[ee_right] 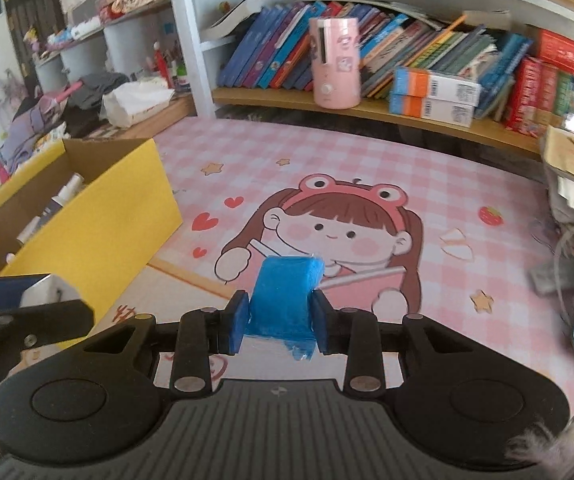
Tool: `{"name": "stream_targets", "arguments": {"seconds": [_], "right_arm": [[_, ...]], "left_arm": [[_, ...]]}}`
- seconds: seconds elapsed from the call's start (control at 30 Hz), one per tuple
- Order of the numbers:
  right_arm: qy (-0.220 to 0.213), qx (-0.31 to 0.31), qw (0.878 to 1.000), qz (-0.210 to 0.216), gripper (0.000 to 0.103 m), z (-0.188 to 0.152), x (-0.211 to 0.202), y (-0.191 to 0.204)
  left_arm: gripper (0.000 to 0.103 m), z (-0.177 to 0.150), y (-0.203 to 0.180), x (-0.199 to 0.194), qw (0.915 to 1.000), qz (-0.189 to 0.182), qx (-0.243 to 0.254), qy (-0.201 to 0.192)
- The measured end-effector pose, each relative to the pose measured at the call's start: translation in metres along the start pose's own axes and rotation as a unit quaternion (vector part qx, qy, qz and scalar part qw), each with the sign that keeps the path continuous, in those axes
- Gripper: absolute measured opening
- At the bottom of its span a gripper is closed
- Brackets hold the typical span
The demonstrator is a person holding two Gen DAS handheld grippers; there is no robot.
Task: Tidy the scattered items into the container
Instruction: 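Lift and carry the plug and sponge toward the yellow box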
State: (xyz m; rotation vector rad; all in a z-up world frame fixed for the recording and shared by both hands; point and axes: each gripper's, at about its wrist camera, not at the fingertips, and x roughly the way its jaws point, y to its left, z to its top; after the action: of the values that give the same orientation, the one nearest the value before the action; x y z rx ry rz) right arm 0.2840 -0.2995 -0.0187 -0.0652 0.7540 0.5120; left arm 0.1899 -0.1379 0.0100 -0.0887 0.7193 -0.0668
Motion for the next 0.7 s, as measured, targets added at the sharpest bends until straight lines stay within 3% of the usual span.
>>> {"name": "stream_targets", "arguments": {"seconds": [0.4, 0.7], "right_arm": [[-0.02, 0.036, 0.997, -0.073, 0.031, -0.037, -0.058, 0.046], [-0.037, 0.048, 0.99, -0.13, 0.031, -0.073, -0.099, 0.114]], "left_arm": [[0.036, -0.021, 0.023, -0.032, 0.996, -0.08, 0.034, -0.018], [0.036, -0.053, 0.06, -0.077, 0.9906, -0.126, 0.049, -0.021]]}}
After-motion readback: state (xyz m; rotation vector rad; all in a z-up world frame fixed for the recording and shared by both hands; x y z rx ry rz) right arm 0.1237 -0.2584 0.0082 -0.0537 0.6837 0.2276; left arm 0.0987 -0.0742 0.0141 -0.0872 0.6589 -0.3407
